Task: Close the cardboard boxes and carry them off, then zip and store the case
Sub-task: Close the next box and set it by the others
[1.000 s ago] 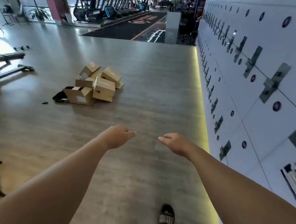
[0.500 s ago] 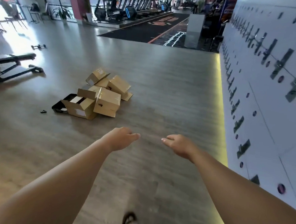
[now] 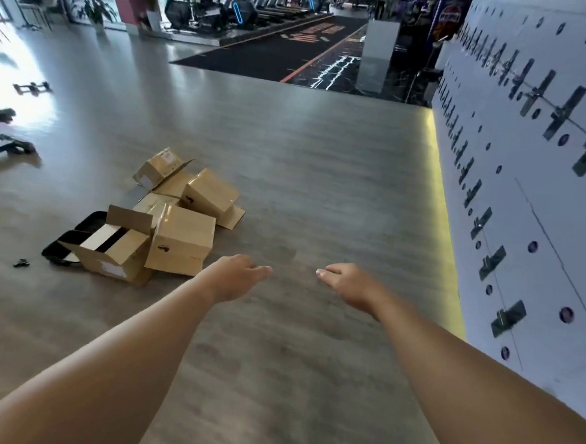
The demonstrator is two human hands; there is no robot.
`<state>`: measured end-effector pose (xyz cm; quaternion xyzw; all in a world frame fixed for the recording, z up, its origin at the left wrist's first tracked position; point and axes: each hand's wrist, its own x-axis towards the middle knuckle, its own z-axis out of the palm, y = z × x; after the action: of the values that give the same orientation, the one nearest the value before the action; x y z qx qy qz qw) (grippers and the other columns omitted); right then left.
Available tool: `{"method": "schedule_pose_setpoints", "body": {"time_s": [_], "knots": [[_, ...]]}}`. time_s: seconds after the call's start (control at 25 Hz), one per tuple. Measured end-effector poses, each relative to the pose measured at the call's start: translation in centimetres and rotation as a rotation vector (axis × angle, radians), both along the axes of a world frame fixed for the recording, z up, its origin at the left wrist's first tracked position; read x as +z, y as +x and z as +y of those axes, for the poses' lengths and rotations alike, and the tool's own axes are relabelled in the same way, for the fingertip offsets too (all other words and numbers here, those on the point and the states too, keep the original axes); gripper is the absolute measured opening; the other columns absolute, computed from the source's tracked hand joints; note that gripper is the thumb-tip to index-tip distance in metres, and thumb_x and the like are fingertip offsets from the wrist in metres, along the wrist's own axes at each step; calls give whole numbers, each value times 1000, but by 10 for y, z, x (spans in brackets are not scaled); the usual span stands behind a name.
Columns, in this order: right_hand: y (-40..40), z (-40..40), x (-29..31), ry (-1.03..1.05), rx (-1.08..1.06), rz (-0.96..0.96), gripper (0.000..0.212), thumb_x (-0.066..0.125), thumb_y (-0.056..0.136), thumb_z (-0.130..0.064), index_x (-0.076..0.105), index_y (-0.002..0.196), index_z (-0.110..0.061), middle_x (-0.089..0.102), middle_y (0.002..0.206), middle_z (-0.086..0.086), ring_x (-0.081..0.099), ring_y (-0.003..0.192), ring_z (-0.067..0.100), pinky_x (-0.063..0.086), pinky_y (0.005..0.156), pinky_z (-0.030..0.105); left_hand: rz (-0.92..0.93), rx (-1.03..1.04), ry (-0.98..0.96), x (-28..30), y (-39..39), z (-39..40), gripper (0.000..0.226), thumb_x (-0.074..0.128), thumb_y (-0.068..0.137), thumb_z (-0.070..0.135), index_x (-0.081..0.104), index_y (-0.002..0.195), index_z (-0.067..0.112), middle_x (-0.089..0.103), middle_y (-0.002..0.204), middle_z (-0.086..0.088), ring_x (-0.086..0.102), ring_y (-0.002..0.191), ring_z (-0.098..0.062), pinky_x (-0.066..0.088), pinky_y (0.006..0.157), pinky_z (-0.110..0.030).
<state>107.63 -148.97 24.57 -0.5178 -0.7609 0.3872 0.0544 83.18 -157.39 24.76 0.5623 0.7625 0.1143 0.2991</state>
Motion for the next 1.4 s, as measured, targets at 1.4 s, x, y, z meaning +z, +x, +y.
{"method": "schedule_pose_setpoints", "body": {"time_s": [1.4], "knots": [[-566, 923, -45, -37, 550, -236, 80, 50, 92, -69, 39, 155, -20, 40, 160, 4, 41, 145, 25, 34, 118, 43, -14, 497, -159, -62, -509, 808, 58, 40, 89, 71, 66, 115, 26, 65, 114, 5, 60, 101, -14, 50, 93, -39]]}}
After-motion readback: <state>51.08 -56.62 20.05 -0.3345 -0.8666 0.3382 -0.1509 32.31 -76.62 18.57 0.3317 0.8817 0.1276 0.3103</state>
